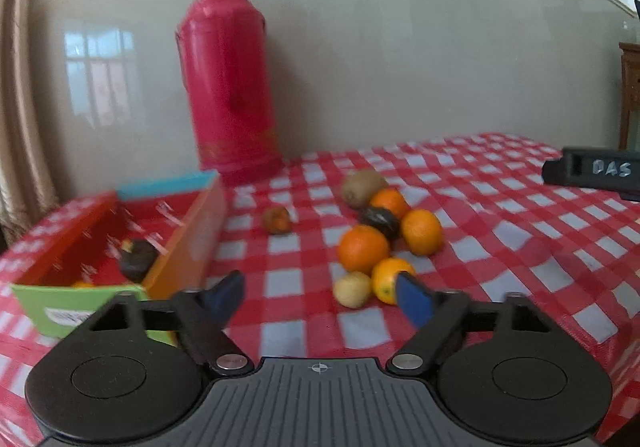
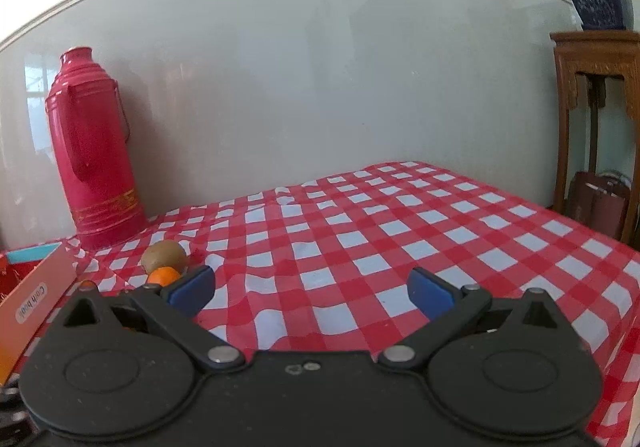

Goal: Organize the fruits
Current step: 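Grasp the yellow round fruit with the left gripper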

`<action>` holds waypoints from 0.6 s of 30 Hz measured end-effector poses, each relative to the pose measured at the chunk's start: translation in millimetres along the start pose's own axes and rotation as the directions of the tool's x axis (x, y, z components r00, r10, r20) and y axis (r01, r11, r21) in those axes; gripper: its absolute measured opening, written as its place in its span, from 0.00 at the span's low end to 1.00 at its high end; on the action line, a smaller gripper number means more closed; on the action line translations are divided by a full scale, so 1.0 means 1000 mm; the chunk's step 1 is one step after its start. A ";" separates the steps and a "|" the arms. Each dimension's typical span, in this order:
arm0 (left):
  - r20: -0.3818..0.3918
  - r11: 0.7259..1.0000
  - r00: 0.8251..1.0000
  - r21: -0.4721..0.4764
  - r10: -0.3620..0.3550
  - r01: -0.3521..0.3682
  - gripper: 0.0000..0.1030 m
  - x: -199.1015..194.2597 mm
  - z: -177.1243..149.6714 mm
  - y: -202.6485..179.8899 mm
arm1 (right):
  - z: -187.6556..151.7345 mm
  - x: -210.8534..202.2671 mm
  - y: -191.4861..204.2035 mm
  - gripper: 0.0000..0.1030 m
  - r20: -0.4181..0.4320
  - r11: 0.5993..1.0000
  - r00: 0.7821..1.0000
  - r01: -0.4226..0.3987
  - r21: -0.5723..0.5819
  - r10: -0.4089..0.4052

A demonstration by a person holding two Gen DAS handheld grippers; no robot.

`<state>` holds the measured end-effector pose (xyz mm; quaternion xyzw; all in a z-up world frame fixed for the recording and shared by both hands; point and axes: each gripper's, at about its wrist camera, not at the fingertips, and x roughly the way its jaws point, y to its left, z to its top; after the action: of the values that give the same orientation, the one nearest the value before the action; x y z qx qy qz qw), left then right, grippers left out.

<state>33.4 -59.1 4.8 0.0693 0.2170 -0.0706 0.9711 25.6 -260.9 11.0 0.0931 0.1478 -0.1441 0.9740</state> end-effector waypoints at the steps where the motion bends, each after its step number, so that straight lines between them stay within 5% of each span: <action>1: -0.006 1.000 1.000 -0.009 0.003 -0.003 0.73 0.003 0.000 0.000 | 0.000 0.000 -0.002 0.95 -0.002 1.000 1.000 0.002 0.005 -0.002; 5: -0.006 1.000 1.000 -0.016 -0.003 0.003 0.70 0.009 0.000 -0.007 | 0.001 0.000 -0.008 0.95 -0.003 1.000 1.000 0.008 0.017 -0.008; 8: -0.026 1.000 1.000 -0.010 -0.004 0.003 0.44 0.017 0.000 -0.011 | 0.001 0.000 -0.012 0.95 -0.006 1.000 1.000 0.013 0.026 -0.013; 18: -0.048 0.999 0.998 -0.021 0.028 -0.029 0.43 0.031 0.003 -0.011 | 0.002 -0.001 -0.017 0.95 0.000 0.998 1.000 0.013 0.054 -0.013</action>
<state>60.5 -73.3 -7.2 0.0636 0.2396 -0.0528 0.9673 19.8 -277.4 10.4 0.1185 0.1445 -0.1542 0.9702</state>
